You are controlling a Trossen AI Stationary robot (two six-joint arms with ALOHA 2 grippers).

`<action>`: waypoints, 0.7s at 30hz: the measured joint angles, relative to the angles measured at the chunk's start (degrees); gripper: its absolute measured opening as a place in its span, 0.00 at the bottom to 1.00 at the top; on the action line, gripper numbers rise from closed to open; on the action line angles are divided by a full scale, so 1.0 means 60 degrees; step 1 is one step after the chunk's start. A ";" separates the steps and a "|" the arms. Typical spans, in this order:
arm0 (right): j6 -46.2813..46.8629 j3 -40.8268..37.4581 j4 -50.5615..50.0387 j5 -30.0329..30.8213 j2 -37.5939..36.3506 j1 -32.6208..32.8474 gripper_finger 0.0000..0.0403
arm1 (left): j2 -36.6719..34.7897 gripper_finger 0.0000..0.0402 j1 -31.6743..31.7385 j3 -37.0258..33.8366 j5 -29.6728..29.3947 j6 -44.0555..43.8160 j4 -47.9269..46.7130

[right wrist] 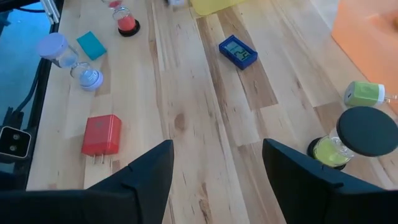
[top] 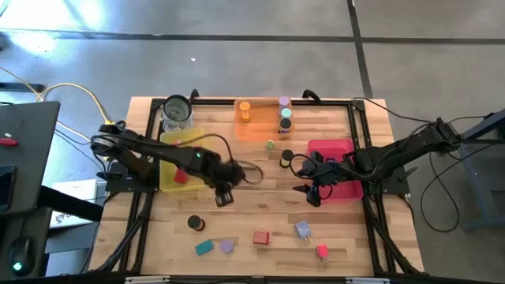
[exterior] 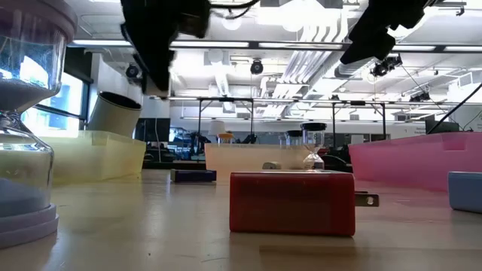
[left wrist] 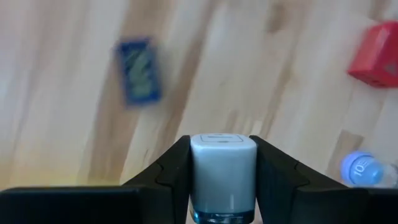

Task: Pick & Place Office items
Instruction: Put the white charger in the orange bin

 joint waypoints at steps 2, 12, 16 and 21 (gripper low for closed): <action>-0.0107 0.0000 0.0060 0.0002 0.0000 -0.0001 0.58 | -0.0366 0.30 0.0200 0.0003 0.0138 -0.0900 -0.0736; -0.0355 0.0000 0.0356 0.0033 0.0000 -0.0352 0.58 | -0.1853 0.30 0.0616 0.0001 0.0287 -0.2703 -0.3542; -0.0355 0.0000 0.0404 0.0002 0.0000 -0.0458 0.58 | -0.2226 0.30 0.0864 -0.0145 0.0539 -0.1880 -0.3451; -0.0366 0.0000 0.0399 0.0004 0.0000 -0.0459 0.58 | -0.2287 0.30 0.1519 -0.0653 0.0541 -0.0868 -0.3390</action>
